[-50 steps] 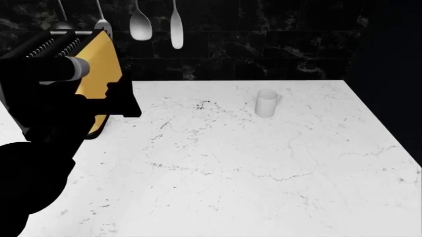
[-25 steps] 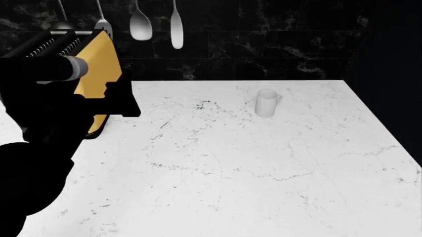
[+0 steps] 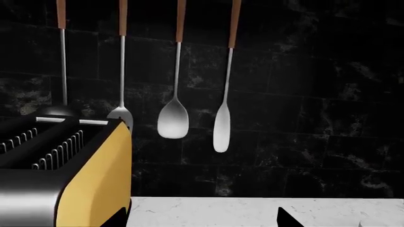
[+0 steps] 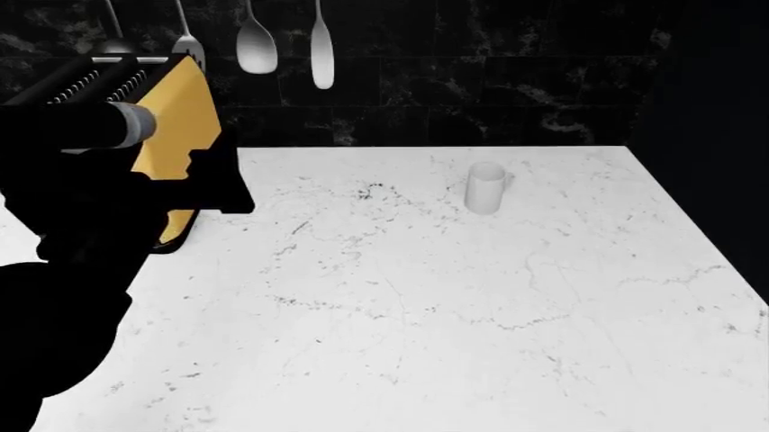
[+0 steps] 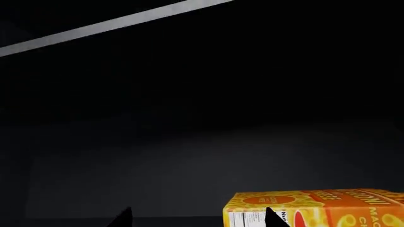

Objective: Pick the egg from the counter and place it in the cabinet.

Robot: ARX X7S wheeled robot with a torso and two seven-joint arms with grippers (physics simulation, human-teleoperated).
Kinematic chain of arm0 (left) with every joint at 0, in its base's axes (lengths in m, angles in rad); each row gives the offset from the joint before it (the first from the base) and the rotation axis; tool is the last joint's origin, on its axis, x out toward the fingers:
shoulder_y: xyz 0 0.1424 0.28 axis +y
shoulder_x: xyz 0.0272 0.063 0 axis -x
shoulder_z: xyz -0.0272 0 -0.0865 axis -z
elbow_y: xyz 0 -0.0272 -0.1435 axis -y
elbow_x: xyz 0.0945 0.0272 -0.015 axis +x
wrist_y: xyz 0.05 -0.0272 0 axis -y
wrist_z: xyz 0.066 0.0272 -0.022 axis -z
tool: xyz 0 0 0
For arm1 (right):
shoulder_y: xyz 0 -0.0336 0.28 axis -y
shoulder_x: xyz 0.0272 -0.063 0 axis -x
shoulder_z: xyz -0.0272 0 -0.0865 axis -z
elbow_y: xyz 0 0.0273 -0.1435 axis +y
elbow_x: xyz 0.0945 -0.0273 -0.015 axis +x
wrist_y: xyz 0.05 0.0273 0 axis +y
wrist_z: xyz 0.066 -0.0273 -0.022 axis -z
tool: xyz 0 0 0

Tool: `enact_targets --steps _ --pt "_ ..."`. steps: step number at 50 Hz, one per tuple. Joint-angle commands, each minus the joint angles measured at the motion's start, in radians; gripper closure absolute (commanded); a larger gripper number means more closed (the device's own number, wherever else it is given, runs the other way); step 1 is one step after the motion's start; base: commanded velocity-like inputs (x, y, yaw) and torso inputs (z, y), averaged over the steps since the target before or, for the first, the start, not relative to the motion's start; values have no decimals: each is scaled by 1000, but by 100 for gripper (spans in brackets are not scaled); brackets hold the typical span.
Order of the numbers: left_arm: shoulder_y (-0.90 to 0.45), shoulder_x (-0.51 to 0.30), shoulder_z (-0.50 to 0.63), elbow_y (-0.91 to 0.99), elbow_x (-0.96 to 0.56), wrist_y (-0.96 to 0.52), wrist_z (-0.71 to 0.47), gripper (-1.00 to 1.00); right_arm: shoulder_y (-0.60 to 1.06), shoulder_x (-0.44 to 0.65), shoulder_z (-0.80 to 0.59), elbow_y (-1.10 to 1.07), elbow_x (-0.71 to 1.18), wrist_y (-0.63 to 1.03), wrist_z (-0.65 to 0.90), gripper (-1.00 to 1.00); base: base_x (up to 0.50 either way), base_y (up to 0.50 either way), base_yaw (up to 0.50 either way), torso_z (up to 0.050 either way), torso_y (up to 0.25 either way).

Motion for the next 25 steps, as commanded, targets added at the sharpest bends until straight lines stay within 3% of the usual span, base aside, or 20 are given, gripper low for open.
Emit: enact_targets --steps 1,25 --pt "7 -3 -10 13 -16 0 -12 -100 -27 37 43 -180 7 -33 66 -100 0 0 0 0 0" --pt "29 -6 -31 43 -51 4 -41 -100 -137 118 97 -543 -100 -128 113 -100 0 0 0 0 0"
